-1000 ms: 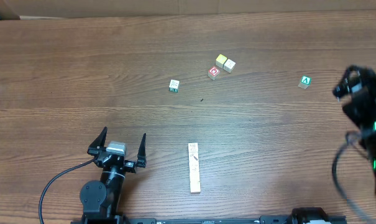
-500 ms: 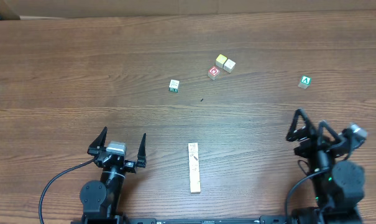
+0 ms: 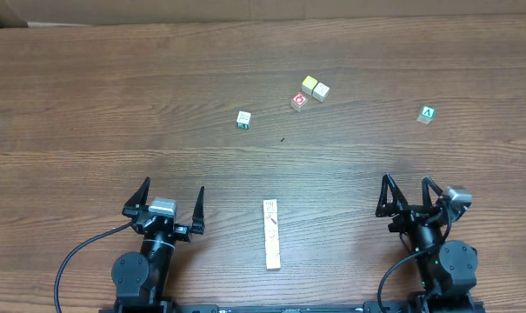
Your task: Flip 5 blocks
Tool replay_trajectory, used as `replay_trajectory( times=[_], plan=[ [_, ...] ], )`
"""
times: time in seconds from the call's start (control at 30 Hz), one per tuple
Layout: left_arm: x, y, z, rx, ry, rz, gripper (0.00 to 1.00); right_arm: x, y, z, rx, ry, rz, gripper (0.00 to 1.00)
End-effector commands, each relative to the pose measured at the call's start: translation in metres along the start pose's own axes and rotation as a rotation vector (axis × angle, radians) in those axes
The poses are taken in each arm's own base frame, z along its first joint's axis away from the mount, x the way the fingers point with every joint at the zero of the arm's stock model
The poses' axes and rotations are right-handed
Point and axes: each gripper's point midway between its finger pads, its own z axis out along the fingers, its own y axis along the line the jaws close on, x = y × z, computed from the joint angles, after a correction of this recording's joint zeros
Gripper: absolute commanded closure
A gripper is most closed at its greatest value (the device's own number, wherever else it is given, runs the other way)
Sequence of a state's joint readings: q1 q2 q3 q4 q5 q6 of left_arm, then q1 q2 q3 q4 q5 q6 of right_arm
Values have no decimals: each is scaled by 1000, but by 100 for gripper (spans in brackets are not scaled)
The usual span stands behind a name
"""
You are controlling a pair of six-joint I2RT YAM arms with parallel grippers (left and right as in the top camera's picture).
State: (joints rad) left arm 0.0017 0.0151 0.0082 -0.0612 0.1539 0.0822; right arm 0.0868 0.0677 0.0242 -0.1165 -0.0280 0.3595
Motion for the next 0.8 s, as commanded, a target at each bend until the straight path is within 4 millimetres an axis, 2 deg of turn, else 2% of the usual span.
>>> replay_trajectory(
  times=[0.0,0.27,0.77],
  plan=[
    [0,-1,0,9,-6,16,0,-9,9,-3,-40,-46,-66,0],
    [0,-1,0,9,-6,16,0,-8,19,-4,-79,-50,-183,0],
    [0,-1,0,9,-6,16,0,-8,17,-4,-66,-59,-398,0]
  ],
)
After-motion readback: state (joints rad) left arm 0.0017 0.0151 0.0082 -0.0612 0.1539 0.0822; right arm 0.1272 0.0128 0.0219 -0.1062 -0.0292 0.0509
